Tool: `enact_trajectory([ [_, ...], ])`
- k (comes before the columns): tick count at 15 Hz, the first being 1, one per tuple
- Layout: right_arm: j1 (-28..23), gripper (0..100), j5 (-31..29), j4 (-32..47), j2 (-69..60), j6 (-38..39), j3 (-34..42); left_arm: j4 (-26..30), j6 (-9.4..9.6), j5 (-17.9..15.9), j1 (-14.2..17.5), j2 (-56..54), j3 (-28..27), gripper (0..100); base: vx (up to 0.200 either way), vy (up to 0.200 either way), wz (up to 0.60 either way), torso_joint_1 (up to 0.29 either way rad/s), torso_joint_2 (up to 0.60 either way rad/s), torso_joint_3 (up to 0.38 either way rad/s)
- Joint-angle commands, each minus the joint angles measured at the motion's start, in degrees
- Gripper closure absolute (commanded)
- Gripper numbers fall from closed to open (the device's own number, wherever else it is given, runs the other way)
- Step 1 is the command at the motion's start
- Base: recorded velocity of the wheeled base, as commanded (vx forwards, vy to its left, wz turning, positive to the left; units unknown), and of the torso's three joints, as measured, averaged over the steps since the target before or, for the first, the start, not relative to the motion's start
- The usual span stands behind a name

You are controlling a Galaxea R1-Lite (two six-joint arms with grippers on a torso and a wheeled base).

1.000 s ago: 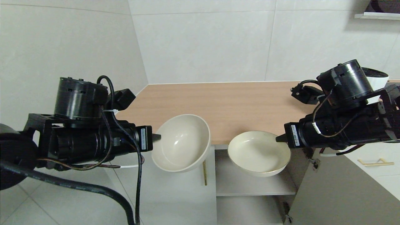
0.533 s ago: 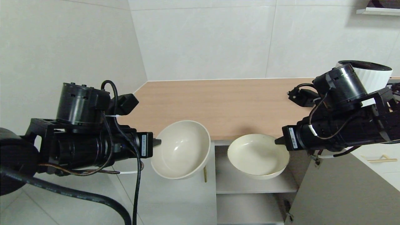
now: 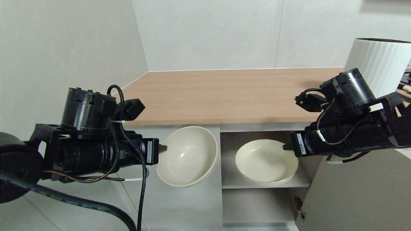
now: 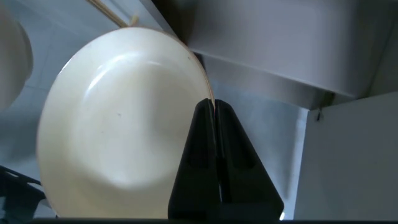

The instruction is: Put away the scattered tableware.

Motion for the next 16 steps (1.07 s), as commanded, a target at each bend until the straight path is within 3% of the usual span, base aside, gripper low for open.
enact_trajectory([
  [1,0.03,100,0.00,-0.01,0.43,-0.10,0.01,-0.06,-0.01,0.08,-0.01,0.41,-0.06,100,0.000,0.000,0.00,-0.163,0.46,0.290],
  [7,0.03,100,0.00,-0.01,0.87,-0.10,0.10,-0.06,-0.01,0.08,-0.01,0.41,-0.06,100,0.000,0.000,0.00,-0.110,0.39,0.273],
  [16,2.67,100,-0.97,-0.01,7.64,-1.68,1.07,-0.06,-0.01,0.08,-0.01,0.41,0.02,100,0.000,0.000,0.00,-0.004,0.02,0.010],
])
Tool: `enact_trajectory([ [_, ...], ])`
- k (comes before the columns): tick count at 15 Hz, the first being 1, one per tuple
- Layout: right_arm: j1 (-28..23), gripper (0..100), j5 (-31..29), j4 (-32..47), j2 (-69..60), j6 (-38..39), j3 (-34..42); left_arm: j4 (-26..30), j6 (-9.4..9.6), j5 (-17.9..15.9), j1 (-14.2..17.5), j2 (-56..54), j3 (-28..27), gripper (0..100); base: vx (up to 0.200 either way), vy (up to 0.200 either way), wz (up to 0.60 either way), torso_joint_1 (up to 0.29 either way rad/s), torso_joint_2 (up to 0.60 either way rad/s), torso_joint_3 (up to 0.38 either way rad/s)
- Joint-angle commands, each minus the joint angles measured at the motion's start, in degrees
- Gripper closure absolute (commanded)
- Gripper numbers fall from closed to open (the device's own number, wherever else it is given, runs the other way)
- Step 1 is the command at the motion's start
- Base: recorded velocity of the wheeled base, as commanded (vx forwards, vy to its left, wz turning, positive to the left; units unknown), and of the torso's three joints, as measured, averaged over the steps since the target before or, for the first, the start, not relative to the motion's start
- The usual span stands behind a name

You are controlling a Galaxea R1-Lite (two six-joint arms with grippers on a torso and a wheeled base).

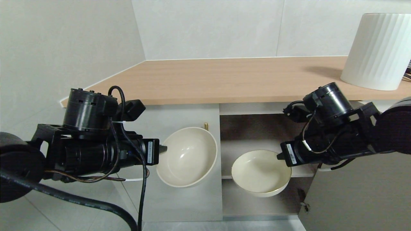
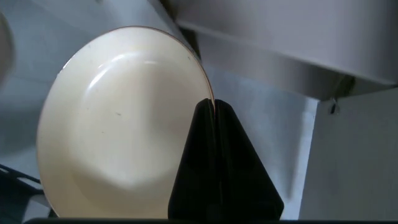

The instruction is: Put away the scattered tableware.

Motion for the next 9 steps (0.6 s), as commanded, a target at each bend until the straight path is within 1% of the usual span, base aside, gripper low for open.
enact_trajectory([
  [1,1.57,100,-0.64,0.03,5.91,-0.71,0.82,-0.02,-0.01,-0.02,-0.01,0.08,0.02,100,0.000,0.000,0.00,0.000,0.00,0.000],
  [4,1.93,100,-1.78,-0.14,12.15,-0.62,0.65,-0.02,-0.01,-0.02,-0.01,-0.01,0.02,100,0.000,0.000,0.00,0.000,0.00,0.000],
  [5,1.93,100,-1.87,-1.29,13.99,-0.44,0.74,-0.02,-0.01,-0.02,-0.01,-0.01,0.02,100,0.000,0.000,0.00,0.000,0.00,0.000],
  [6,1.57,100,-1.95,-5.33,16.89,-0.18,1.44,-0.02,-0.01,-0.02,-0.01,-0.01,0.02,100,0.000,0.000,0.00,0.000,0.00,0.000],
  [9,-2.12,100,-2.57,-16.40,24.28,0.70,1.97,-0.02,-0.01,-0.02,-0.01,0.08,0.02,100,0.000,0.000,0.00,0.000,0.00,0.000],
])
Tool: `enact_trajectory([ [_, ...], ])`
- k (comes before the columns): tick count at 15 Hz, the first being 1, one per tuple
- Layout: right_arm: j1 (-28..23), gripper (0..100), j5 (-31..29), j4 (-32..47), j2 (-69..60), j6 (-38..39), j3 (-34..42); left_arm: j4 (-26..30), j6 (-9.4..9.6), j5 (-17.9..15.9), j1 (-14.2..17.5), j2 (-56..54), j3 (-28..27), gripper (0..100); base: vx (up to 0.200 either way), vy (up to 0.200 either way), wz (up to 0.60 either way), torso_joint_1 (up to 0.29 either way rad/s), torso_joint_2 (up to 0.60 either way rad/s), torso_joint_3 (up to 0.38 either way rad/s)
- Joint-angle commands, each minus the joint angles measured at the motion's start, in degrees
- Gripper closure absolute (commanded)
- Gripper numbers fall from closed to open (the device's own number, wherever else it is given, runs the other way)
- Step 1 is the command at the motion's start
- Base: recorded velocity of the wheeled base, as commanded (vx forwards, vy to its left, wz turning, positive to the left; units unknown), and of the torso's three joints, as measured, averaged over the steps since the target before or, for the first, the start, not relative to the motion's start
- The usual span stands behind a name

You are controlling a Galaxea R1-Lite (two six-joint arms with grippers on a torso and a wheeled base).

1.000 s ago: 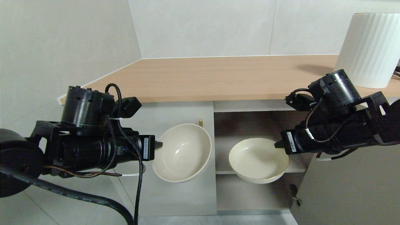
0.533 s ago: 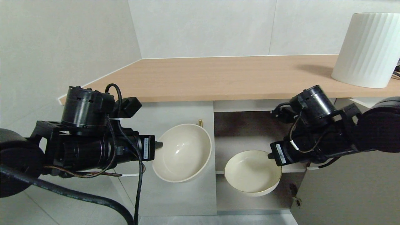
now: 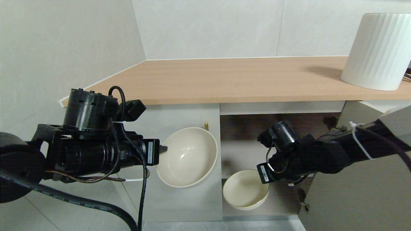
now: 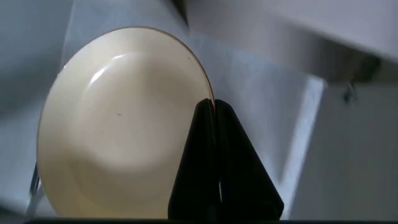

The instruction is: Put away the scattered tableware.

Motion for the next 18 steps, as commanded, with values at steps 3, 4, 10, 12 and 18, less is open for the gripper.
enact_trajectory([
  [3,-5.66,100,-3.24,-12.20,12.02,1.66,-0.07,-0.03,-0.01,0.00,-0.01,0.08,-0.03,100,0.000,0.000,0.00,0.000,0.00,0.000],
  [4,-6.45,100,-3.42,-14.66,12.81,1.75,-0.07,-0.03,-0.01,0.00,-0.01,0.08,-0.03,100,0.000,0.000,0.00,0.000,0.00,0.000],
  [10,-10.76,100,-4.74,-27.75,18.70,1.92,-0.42,-0.03,-0.01,0.00,-0.01,0.08,-0.03,100,0.000,0.000,0.00,0.000,0.00,0.000],
  [12,-11.99,100,-5.26,-28.37,20.02,1.92,-1.91,-0.03,-0.01,0.00,-0.01,0.08,-0.03,100,0.000,0.000,0.00,0.000,0.00,0.000],
  [18,-13.48,100,-10.36,-28.37,24.33,4.30,-7.62,-0.03,-0.01,0.00,-0.01,0.08,0.15,100,0.000,0.000,0.00,0.000,0.00,0.000],
])
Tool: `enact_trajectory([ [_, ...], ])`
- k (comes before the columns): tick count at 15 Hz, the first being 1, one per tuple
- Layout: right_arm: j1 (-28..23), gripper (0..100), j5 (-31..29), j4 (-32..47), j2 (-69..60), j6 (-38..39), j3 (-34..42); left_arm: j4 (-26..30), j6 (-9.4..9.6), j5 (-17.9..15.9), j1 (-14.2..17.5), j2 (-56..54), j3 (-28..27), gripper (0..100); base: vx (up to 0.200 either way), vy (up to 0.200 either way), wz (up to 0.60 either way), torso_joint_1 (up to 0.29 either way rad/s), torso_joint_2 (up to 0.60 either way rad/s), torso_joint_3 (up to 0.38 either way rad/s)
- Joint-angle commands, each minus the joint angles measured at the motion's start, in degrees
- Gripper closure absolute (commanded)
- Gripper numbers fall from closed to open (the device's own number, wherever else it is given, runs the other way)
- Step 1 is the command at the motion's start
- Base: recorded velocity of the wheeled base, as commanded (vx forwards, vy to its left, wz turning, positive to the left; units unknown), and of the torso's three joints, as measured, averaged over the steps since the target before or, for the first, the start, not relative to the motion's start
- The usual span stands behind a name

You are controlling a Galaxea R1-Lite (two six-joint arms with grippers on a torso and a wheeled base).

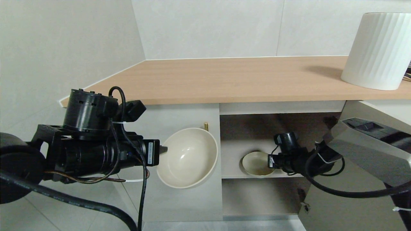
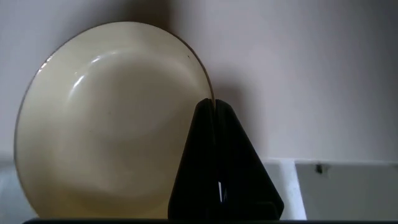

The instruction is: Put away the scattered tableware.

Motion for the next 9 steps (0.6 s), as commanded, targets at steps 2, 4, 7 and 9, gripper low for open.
enact_trajectory([
  [2,-0.35,100,-2.26,-0.03,3.02,1.54,-3.33,-0.02,-0.01,0.05,0.01,0.06,0.00,100,0.000,0.000,0.00,0.000,0.00,0.000],
  [4,-0.43,100,-2.35,-0.03,3.29,1.54,-3.50,-0.02,-0.01,0.05,-0.08,0.06,0.00,100,0.000,0.000,0.00,0.000,0.00,0.000],
  [7,-0.52,100,-2.43,-0.03,3.29,1.63,-3.85,-0.02,-0.01,0.05,-0.08,0.06,0.00,100,0.000,0.000,0.00,0.000,0.00,0.000],
  [9,-1.05,100,-2.52,-0.03,3.29,1.63,-4.20,-0.02,-0.01,-0.04,-0.08,0.06,0.00,100,0.000,0.000,0.00,0.000,0.00,0.000],
])
